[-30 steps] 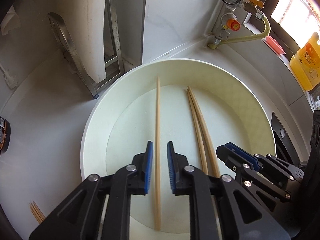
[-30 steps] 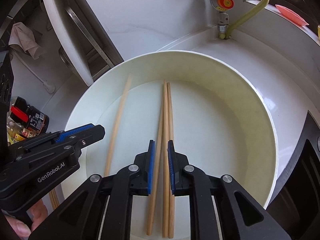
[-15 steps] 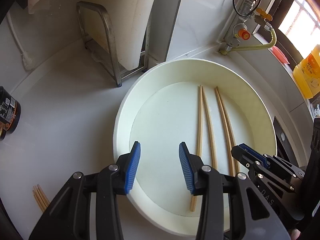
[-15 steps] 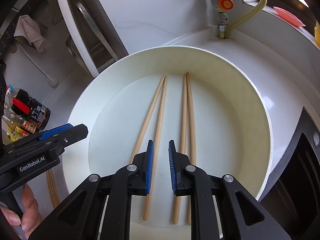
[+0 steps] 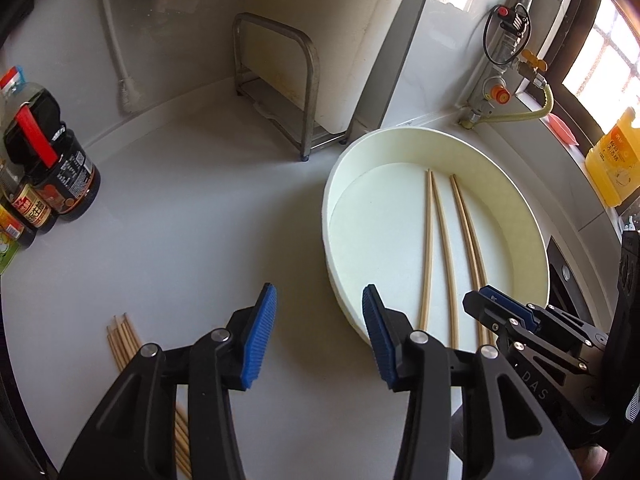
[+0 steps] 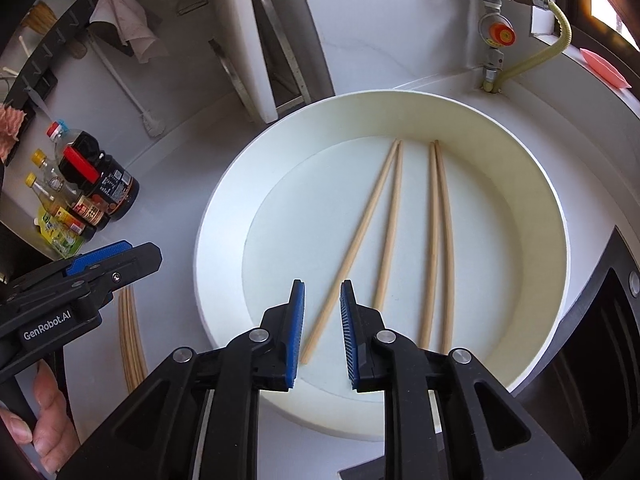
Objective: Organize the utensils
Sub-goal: 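Withdraw both open tools from the basin back to the chopstick pile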
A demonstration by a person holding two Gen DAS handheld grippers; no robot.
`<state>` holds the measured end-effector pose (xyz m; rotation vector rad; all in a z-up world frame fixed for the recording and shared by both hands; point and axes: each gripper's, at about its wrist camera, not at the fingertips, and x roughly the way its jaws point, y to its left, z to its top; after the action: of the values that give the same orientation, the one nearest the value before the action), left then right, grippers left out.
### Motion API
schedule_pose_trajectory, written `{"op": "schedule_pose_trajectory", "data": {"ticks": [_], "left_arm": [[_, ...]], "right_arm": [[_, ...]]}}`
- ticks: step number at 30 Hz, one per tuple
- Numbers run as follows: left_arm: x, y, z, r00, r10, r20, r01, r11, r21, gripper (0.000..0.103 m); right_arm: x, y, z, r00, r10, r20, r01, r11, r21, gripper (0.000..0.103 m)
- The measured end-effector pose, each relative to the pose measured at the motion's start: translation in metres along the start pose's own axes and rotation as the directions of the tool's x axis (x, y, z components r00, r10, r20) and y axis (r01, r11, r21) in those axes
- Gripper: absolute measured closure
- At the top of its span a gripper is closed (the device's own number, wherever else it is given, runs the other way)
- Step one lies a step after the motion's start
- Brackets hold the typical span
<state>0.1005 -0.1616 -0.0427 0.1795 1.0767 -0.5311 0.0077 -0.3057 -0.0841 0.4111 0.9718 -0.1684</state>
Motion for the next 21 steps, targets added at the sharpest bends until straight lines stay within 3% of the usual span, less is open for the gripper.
{"op": "schedule_pose_trajectory", "data": {"ticks": [11,21], "left_arm": [[-0.036,0.059,-0.048,0.995,0.1,0.013,-0.098,0.991,-0.096,0.056],[-0.053,0.119,-0.096,0.985,0.174,-0.021,-0.174,0.958,-0.229,0.053]], "right_arm": [[-0.006,0.064,-0.02,0.998,0.049,-0.029,-0.053,0.988,-0.148,0.079],[0.0,0.122,-0.033,0.993,0.088,-0.078,-0.106,0.956,-0.272,0.078]]}}
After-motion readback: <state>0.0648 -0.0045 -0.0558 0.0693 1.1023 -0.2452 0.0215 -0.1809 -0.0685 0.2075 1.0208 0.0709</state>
